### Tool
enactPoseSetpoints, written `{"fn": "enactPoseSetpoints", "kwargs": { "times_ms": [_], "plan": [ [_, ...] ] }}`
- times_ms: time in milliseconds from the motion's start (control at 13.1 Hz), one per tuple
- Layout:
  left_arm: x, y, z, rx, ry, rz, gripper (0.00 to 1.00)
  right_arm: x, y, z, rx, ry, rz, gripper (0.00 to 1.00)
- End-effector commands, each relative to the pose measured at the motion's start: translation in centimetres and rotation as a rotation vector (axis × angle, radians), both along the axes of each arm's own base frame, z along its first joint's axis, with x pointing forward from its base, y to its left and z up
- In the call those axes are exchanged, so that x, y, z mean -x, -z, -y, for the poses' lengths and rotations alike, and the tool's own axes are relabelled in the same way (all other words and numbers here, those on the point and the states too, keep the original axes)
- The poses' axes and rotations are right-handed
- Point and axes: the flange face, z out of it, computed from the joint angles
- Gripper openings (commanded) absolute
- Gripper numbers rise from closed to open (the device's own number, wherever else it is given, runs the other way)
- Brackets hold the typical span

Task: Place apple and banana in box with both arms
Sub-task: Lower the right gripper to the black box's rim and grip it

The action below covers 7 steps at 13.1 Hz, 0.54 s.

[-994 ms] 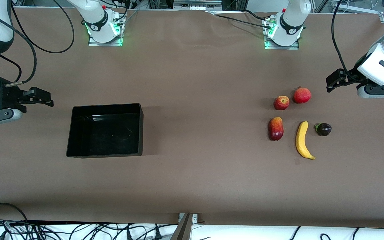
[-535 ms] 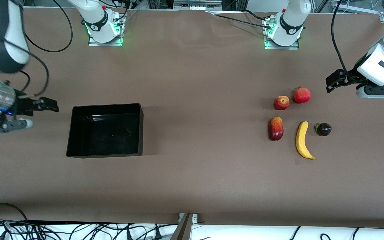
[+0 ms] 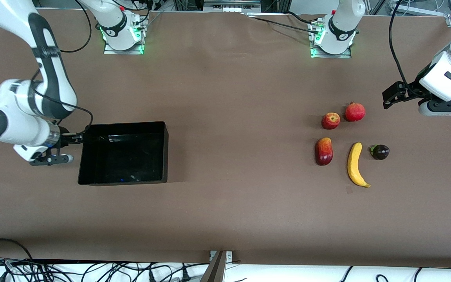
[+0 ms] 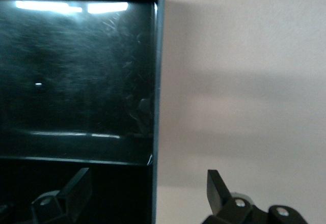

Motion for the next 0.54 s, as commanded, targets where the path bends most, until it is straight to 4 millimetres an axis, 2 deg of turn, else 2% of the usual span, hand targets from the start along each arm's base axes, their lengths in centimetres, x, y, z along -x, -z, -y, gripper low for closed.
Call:
{"fn": "enactPoseSetpoints", "kwargs": {
  "times_ms": [0, 153, 306, 382, 459],
  "plan": [
    [-0.16, -0.57, 0.35, 0.019, -0.006, -0.009, 1.0, 0.2, 2.54, 0.5, -0.008, 0.029, -0.005, 0.85],
    [-0.16, -0.57, 0.38, 0.022, -0.006, -0.01, 1.0, 0.76, 3.43, 0.49, -0.012, 0.03, -0.025, 0.54],
    [-0.16, -0.57, 0.38, 0.022, -0.006, -0.01, 1.0, 0.73, 3.46, 0.59, -0.012, 0.03, -0.025, 0.15],
    [-0.14, -0.55, 0.38, 0.022, -0.006, -0.011, 1.0, 0.64, 3.35, 0.49, -0.012, 0.034, -0.023, 0.0],
    [-0.14, -0.55, 0.38, 0.022, -0.006, -0.011, 1.0, 0.52, 3.17, 0.48, -0.014, 0.025, -0.025, 0.0]
  ]
}}
